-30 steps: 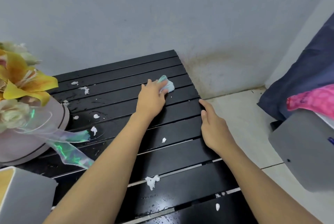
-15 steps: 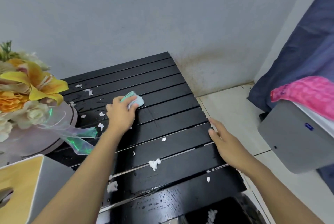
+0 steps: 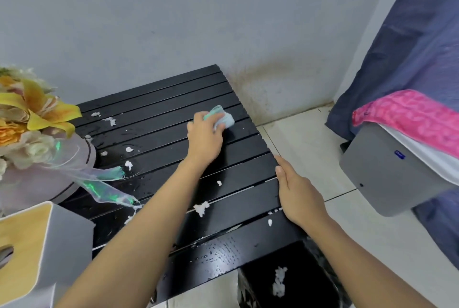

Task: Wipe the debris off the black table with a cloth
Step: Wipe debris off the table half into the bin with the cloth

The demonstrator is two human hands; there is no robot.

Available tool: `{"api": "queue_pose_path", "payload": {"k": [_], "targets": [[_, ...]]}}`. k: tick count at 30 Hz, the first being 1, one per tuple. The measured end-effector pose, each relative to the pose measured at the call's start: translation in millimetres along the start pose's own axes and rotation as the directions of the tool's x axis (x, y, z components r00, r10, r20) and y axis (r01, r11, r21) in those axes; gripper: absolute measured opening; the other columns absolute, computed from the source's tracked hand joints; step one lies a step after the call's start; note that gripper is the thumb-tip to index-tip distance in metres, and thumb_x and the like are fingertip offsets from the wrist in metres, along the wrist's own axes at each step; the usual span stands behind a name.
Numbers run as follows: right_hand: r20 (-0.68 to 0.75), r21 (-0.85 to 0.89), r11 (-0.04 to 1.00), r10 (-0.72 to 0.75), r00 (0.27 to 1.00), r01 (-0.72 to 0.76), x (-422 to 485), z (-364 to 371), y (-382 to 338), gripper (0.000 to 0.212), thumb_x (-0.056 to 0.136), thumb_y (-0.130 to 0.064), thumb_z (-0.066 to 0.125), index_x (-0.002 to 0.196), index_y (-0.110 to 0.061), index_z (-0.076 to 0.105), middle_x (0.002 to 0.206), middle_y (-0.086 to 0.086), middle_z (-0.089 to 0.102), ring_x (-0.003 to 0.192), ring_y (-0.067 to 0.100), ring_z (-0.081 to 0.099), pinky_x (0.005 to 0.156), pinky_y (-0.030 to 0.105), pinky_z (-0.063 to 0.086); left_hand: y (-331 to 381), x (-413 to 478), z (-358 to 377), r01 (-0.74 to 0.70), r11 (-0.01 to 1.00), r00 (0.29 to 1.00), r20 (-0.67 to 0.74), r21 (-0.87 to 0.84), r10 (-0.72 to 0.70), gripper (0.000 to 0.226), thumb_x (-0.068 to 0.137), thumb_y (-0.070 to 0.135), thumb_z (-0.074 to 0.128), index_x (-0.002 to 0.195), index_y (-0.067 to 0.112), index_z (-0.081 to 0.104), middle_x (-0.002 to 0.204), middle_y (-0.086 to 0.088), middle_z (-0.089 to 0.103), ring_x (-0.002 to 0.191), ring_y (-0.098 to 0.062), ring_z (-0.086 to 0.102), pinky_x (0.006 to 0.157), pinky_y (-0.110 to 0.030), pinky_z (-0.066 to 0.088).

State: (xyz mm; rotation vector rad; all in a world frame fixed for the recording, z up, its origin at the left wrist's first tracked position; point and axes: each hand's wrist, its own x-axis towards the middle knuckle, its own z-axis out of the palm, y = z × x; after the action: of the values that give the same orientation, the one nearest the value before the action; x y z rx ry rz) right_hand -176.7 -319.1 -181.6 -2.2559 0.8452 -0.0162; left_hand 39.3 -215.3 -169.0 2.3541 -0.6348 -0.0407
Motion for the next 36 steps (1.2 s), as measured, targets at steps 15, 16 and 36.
{"api": "queue_pose_path", "payload": {"k": [15, 16, 36], "targets": [[0.015, 0.008, 1.0, 0.002, 1.0, -0.002, 0, -1, -2, 0.047, 0.103, -0.047, 0.01, 0.148, -0.046, 0.024, 0.119, 0.002, 0.064, 0.103, 0.026, 0.058, 0.082, 0.037, 0.045, 2, -95, -65, 0.105, 0.959, 0.99, 0.117, -0.262, -0.077, 0.027, 0.094, 0.023, 0.059, 0.115, 0.037, 0.067, 0.122, 0.007, 0.056, 0.113, -0.015, 0.054, 0.096, -0.025, 0.039], [0.013, 0.01, 1.0, 0.001, 1.0, -0.001, -1, -1, -2, 0.047, 0.103, -0.047, 0.01, 0.148, -0.045, 0.025, 0.119, 0.003, 0.064, 0.102, 0.026, 0.058, 0.081, 0.037, 0.044, -9, -105, -67, 0.158, 0.98, 0.987, -0.024, -0.122, -0.162, 0.028, 0.095, 0.024, 0.056, 0.12, 0.035, 0.065, 0.125, 0.002, 0.054, 0.113, -0.022, 0.051, 0.098, -0.03, 0.036], [0.217, 0.652, 0.742, 0.015, 0.976, -0.156, -37, 2, 34, 0.036, 0.102, -0.045, 0.04, 0.131, -0.028, 0.052, 0.122, -0.009, 0.064, 0.111, 0.011, 0.062, 0.101, 0.042, 0.048, 37, -205, -5, 0.12, 0.974, 0.989, -0.108, 0.194, -0.1, 0.032, 0.098, 0.02, 0.05, 0.129, 0.024, 0.058, 0.132, -0.003, 0.048, 0.094, -0.029, 0.039, 0.085, -0.04, 0.037]]}}
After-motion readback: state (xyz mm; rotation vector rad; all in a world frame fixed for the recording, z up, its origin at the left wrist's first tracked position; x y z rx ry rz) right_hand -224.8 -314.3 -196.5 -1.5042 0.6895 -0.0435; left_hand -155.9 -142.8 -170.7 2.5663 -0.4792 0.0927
